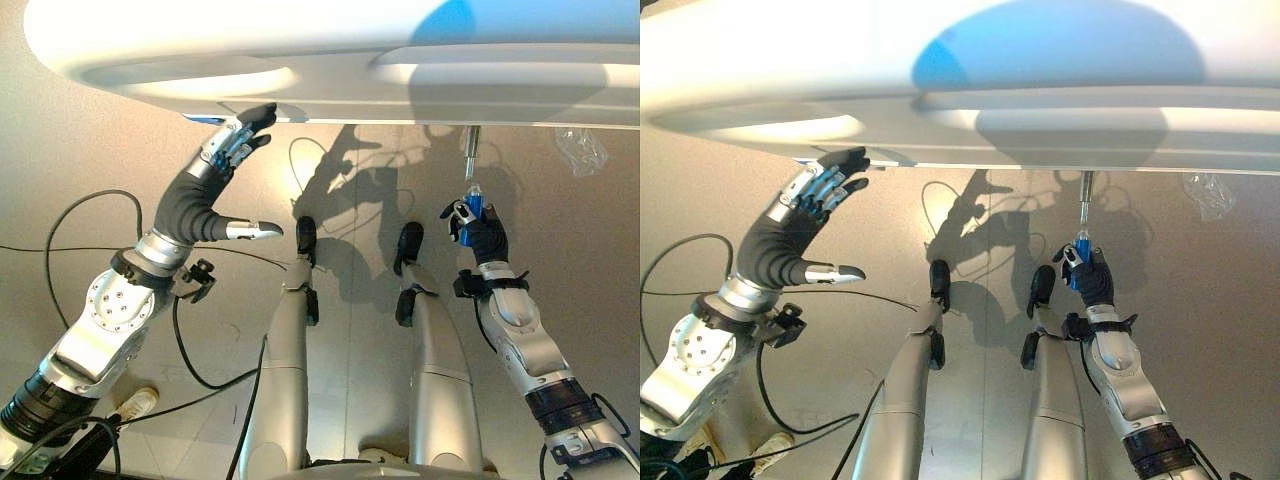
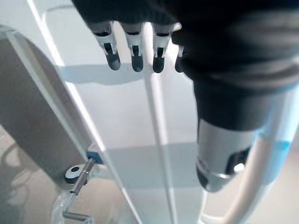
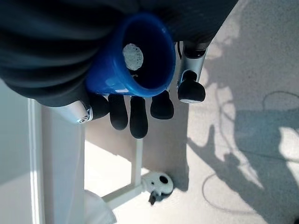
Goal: Raise the hospital bed
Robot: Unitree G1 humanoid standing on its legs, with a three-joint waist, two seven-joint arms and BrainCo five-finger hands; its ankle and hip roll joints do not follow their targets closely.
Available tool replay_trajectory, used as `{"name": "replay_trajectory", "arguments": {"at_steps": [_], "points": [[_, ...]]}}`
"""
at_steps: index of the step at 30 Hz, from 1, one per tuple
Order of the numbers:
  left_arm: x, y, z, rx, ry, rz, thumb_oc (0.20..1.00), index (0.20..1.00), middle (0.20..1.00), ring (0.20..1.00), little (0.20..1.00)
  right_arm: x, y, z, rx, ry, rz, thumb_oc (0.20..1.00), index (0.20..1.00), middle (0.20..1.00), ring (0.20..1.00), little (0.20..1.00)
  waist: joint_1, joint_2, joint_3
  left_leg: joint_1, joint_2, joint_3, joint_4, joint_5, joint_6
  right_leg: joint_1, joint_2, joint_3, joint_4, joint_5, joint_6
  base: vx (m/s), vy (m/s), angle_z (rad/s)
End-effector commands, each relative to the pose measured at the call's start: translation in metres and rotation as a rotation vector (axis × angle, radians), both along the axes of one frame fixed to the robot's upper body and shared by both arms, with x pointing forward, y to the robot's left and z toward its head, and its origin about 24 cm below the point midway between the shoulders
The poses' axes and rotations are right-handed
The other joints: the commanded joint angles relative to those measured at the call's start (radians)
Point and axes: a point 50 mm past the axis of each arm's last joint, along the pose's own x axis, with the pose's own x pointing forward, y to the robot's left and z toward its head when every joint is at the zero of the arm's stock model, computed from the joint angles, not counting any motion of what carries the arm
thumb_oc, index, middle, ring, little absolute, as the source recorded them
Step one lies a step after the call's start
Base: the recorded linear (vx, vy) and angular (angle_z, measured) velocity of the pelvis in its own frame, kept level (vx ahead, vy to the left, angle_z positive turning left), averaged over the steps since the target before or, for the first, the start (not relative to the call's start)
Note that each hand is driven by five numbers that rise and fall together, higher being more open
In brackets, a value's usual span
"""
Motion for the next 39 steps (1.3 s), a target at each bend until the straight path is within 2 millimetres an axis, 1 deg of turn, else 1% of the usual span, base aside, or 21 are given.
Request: {"name": "replay_trajectory", "arguments": {"at_steps": [1,3,4,7,12,17,19,21,23,24,26,29,30,31,32,33,34,35,36,38,39], "points": [[-0.021,-0.006,0.014,-0.029,-0.117,-0.061,1.0,1.0,1.0,1.0,1.0,-0.04,-0.052,0.107,0.153,-0.693,-0.285,0.2,0.2,0.2,0.2,0.2,-0.046,-0.031,-0.025,0.062,-0.02,0.003,-0.098,0.041,-0.027,0.063,0.01,0.002,-0.08,0.032,0.078,0.0,0.0,0.0],[-0.02,-0.006,0.016,-0.027,-0.126,-0.059,1.0,1.0,1.0,1.0,1.0,-0.034,-0.076,0.095,0.114,-0.603,-0.426,0.2,0.2,0.2,0.2,0.2,-0.046,-0.033,-0.025,0.068,-0.021,0.0,-0.096,0.039,-0.026,0.071,0.008,0.002,-0.08,0.031,0.078,0.0,0.0,0.0],[-0.02,-0.006,0.016,-0.028,-0.126,-0.06,1.0,1.0,1.0,1.0,1.0,-0.033,-0.076,0.095,0.113,-0.603,-0.427,0.2,0.2,0.2,0.2,0.2,-0.046,-0.032,-0.025,0.068,-0.021,-0.001,-0.097,0.039,-0.026,0.071,0.009,0.001,-0.08,0.031,0.078,0.0,0.0,0.0],[-0.02,-0.006,0.019,-0.03,-0.138,-0.063,1.0,1.0,1.0,1.0,1.0,-0.027,-0.106,0.083,0.082,-0.506,-0.587,0.2,0.2,0.2,0.2,0.2,-0.043,-0.032,-0.025,0.079,-0.02,-0.003,-0.109,0.041,-0.026,0.083,0.008,0.001,-0.091,0.033,0.079,0.0,0.0,0.0],[-0.021,-0.009,0.021,-0.029,-0.138,-0.076,1.0,1.0,1.0,1.0,1.0,-0.023,-0.133,0.072,0.088,-0.413,-0.708,0.2,0.2,0.2,0.2,0.2,-0.036,-0.029,-0.025,0.088,-0.019,-0.004,-0.115,0.044,-0.027,0.089,0.008,0.0,-0.092,0.032,0.079,0.0,0.0,0.0],[-0.019,-0.011,0.02,-0.018,-0.126,-0.081,1.0,1.0,1.0,1.0,1.0,-0.024,-0.145,0.065,0.101,-0.365,-0.749,0.2,0.2,0.2,0.2,0.2,-0.034,-0.027,-0.025,0.092,-0.019,-0.008,-0.119,0.045,-0.028,0.09,0.009,-0.004,-0.087,0.026,0.078,0.0,0.0,0.0],[-0.019,-0.011,0.02,-0.018,-0.125,-0.081,1.0,1.0,1.0,1.0,1.0,-0.026,-0.151,0.06,0.099,-0.337,-0.775,0.2,0.2,0.2,0.2,0.2,-0.033,-0.027,-0.025,0.089,-0.021,-0.009,-0.117,0.044,-0.029,0.088,0.009,-0.005,-0.083,0.024,0.077,0.0,0.0,0.0],[-0.018,-0.011,0.02,-0.012,-0.122,-0.081,1.0,1.0,1.0,1.0,1.0,-0.03,-0.163,0.05,0.1,-0.28,-0.836,0.2,0.2,0.2,0.2,0.2,-0.03,-0.024,-0.025,0.085,-0.022,-0.011,-0.115,0.044,-0.03,0.089,0.008,-0.007,-0.08,0.019,0.077,0.0,0.0,0.0],[-0.018,-0.012,0.02,-0.009,-0.121,-0.082,1.0,1.0,1.0,1.0,1.0,-0.03,-0.167,0.049,0.095,-0.263,-0.846,0.2,0.2,0.2,0.2,0.2,-0.03,-0.023,-0.025,0.083,-0.022,-0.012,-0.114,0.044,-0.031,0.087,0.008,-0.008,-0.078,0.018,0.076,0.0,0.0,0.0],[-0.018,-0.012,0.02,-0.001,-0.115,-0.085,1.0,1.0,1.0,1.0,1.0,-0.034,-0.179,0.036,0.107,-0.19,-0.906,0.2,0.2,0.2,0.2,0.2,-0.027,-0.02,-0.025,0.083,-0.023,-0.015,-0.116,0.043,-0.031,0.086,0.007,-0.009,-0.075,0.016,0.076,0.0,0.0,0.0],[-0.017,-0.013,0.019,0.007,-0.11,-0.088,1.0,1.0,1.0,1.0,1.0,-0.037,-0.19,0.027,0.076,-0.105,-0.949,0.2,0.2,0.2,0.2,0.2,-0.023,-0.016,-0.025,0.08,-0.023,-0.015,-0.113,0.042,-0.032,0.083,0.006,-0.009,-0.072,0.015,0.075,0.01,-0.011,0.02],[-0.017,-0.015,0.018,0.02,-0.095,-0.103,1.0,1.0,1.0,1.0,1.0,-0.038,-0.201,0.023,0.028,-0.015,-0.967,0.2,0.2,0.2,0.2,0.2,-0.019,-0.013,-0.025,0.077,-0.023,-0.015,-0.114,0.044,-0.031,0.078,0.007,-0.009,-0.068,0.015,0.074,0.0,0.0,0.0],[-0.017,-0.015,0.018,0.019,-0.095,-0.102,1.0,1.0,1.0,1.0,1.0,-0.038,-0.201,0.023,0.028,-0.015,-0.967,0.2,0.2,0.2,0.2,0.2,-0.019,-0.013,-0.025,0.077,-0.023,-0.015,-0.114,0.044,-0.031,0.078,0.007,-0.009,-0.068,0.015,0.074,0.0,0.0,0.0],[-0.015,-0.017,0.016,0.033,-0.079,-0.115,1.0,1.0,1.0,1.0,1.0,-0.039,-0.21,0.017,0.002,0.072,-0.985,0.2,0.2,0.2,0.2,0.2,-0.015,-0.01,-0.025,0.075,-0.022,-0.015,-0.114,0.044,-0.031,0.073,0.008,-0.007,-0.066,0.014,0.074,0.0,0.0,0.0],[-0.015,-0.02,0.016,0.039,-0.073,-0.128,1.0,1.0,1.0,1.0,1.0,-0.039,-0.214,0.013,-0.018,0.135,-0.986,0.2,0.2,0.2,0.2,0.2,-0.011,-0.008,-0.025,0.072,-0.022,-0.016,-0.113,0.044,-0.029,0.068,0.007,-0.007,-0.063,0.013,0.074,0.0,0.0,0.0],[-0.015,-0.023,0.015,0.048,-0.06,-0.151,1.0,1.0,1.0,1.0,1.0,-0.037,-0.219,0.007,-0.07,0.246,-0.967,0.2,0.2,0.2,0.2,0.2,-0.001,-0.004,-0.025,0.062,-0.022,-0.017,-0.105,0.043,-0.027,0.057,0.008,-0.007,-0.049,0.008,0.073,0.0,0.0,0.0],[-0.014,-0.024,0.015,0.048,-0.055,-0.157,1.0,1.0,1.0,1.0,1.0,-0.034,-0.218,0.004,-0.112,0.301,-0.94,0.2,0.2,0.2,0.2,0.2,0.001,-0.002,-0.025,0.052,-0.023,-0.02,-0.096,0.041,-0.027,0.045,0.009,-0.003,-0.037,0.005,0.072,0.0,0.0,0.0],[-0.014,-0.024,0.015,0.048,-0.056,-0.156,1.0,1.0,1.0,1.0,1.0,-0.034,-0.218,0.005,-0.113,0.3,-0.939,0.2,0.2,0.2,0.2,0.2,0.0,-0.002,-0.025,0.052,-0.024,-0.02,-0.096,0.041,-0.026,0.044,0.009,-0.003,-0.037,0.005,0.072,0.0,0.0,0.0],[-0.014,-0.027,0.017,0.05,-0.056,-0.175,1.0,1.0,1.0,1.0,1.0,-0.03,-0.217,-0.002,-0.152,0.389,-0.887,0.2,0.2,0.2,0.2,0.2,0.008,0.0,-0.025,0.022,-0.028,-0.03,-0.067,0.038,-0.025,0.018,0.01,0.0,-0.01,-0.003,0.068,0.0,0.0,0.0],[-0.013,-0.028,0.016,0.045,-0.054,-0.182,1.0,1.0,1.0,1.0,1.0,-0.026,-0.218,0.003,-0.173,0.401,-0.889,0.2,0.2,0.2,0.2,0.2,0.011,0.005,-0.025,0.008,-0.031,-0.033,-0.054,0.034,-0.024,0.005,0.008,0.0,0.002,-0.008,0.067,0.0,0.0,0.0],[-0.014,-0.028,0.018,0.045,-0.061,-0.183,1.0,1.0,1.0,1.0,1.0,-0.019,-0.214,0.006,-0.222,0.422,-0.856,0.2,0.2,0.2,0.2,0.2,0.015,0.008,-0.025,-0.012,-0.032,-0.032,-0.037,0.03,-0.022,-0.011,0.005,0.001,0.017,-0.013,0.066,0.0,0.0,0.0]]}}
